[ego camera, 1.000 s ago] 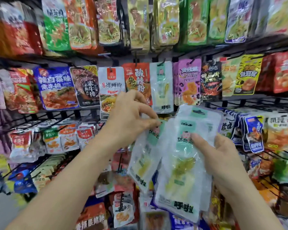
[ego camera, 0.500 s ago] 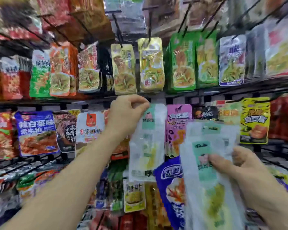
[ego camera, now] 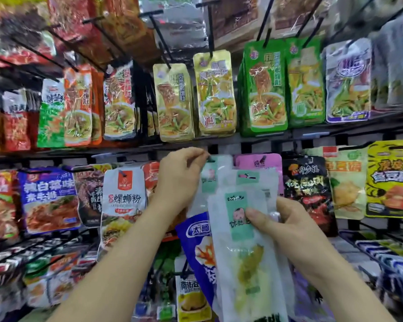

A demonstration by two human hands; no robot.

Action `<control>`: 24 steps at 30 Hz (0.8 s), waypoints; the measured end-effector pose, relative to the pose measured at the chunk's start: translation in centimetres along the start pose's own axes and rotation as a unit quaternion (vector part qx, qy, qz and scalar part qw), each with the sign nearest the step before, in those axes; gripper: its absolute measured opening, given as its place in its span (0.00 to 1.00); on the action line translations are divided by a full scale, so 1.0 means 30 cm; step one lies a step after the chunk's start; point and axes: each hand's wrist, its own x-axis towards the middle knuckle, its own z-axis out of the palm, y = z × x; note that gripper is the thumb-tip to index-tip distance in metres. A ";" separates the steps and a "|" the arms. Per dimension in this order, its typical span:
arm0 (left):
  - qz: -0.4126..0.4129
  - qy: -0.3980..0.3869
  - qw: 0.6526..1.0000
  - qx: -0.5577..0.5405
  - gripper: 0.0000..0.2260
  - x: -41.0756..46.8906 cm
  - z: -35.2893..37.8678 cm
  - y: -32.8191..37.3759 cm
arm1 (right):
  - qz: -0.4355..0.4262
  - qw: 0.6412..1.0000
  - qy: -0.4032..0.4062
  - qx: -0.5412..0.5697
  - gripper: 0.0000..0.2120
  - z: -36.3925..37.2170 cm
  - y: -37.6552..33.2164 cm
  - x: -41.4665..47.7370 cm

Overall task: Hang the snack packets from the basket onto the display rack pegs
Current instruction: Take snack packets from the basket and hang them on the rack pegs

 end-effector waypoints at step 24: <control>-0.036 -0.161 0.985 0.050 0.20 -0.087 -0.025 -0.091 | 0.004 0.983 0.176 -0.041 0.05 0.038 0.072 0.010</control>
